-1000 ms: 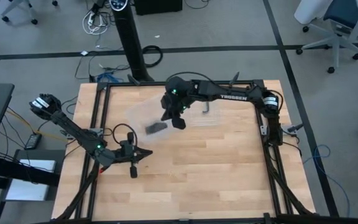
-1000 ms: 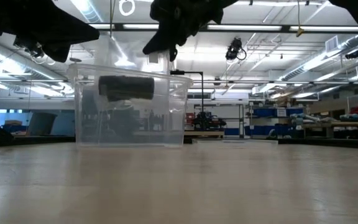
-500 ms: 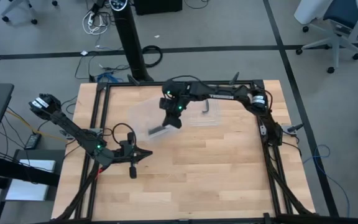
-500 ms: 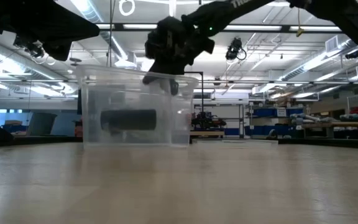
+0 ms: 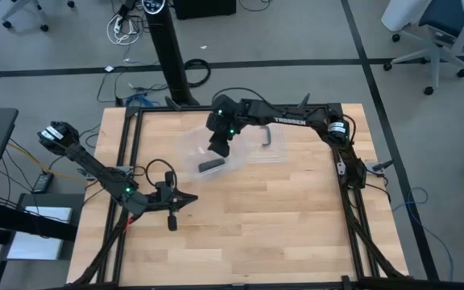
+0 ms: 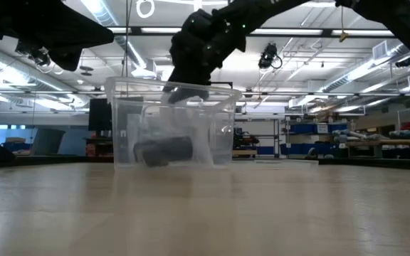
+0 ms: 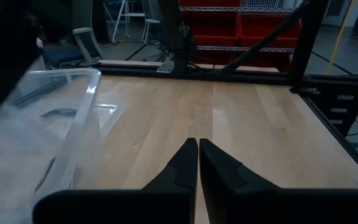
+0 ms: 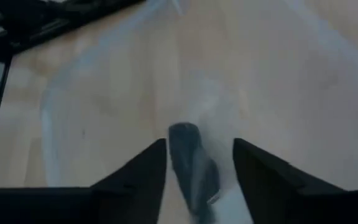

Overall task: Roll bandage
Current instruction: Put the transparent zip bag into the transparent bin, then close the transparent bin

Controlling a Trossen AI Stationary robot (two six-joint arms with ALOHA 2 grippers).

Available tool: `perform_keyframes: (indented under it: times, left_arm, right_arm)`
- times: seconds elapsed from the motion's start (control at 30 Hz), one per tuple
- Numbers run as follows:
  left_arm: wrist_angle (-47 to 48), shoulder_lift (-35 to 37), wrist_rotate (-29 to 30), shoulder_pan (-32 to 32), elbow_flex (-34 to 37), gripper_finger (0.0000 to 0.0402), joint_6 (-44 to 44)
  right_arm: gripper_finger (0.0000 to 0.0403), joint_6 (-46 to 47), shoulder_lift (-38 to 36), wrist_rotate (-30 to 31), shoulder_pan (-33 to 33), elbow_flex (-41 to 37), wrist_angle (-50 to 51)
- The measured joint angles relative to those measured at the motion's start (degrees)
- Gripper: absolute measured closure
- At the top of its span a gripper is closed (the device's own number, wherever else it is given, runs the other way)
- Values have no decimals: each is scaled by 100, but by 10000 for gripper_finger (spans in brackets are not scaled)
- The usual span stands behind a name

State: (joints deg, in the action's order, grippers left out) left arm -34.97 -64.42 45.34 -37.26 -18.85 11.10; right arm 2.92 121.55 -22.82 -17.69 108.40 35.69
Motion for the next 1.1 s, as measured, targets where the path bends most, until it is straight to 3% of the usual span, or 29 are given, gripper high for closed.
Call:
perform_keyframes:
  times: [0.17,0.27,0.37,0.47,0.57,0.67,0.87,1.1]
  left_arm:
    - [12,0,0,0,0,382,148]
    - [14,0,-5,0,0,382,152]
    - [16,0,-51,0,0,382,137]
    - [21,0,-46,0,2,382,156]
    - [22,0,41,0,0,382,149]
    - [75,-1,219,-2,1,382,133]
    - [75,0,302,-2,2,382,108]
    - [-47,2,269,-4,0,382,134]
  right_arm:
    - [165,-381,-273,89,0,152,249]
    - [170,-856,-565,682,33,186,801]
    - [226,-1358,-768,1376,83,169,1578]
    - [312,-1454,-1072,1414,-30,-281,2110]
    - [378,-1299,-1623,1371,-273,-1239,2107]
    - [398,-1099,-2445,1503,-425,-2438,1747]
    - [362,-389,-4034,1763,-759,-4645,-16]
    - [285,-510,-5019,1774,-674,-5727,-498]
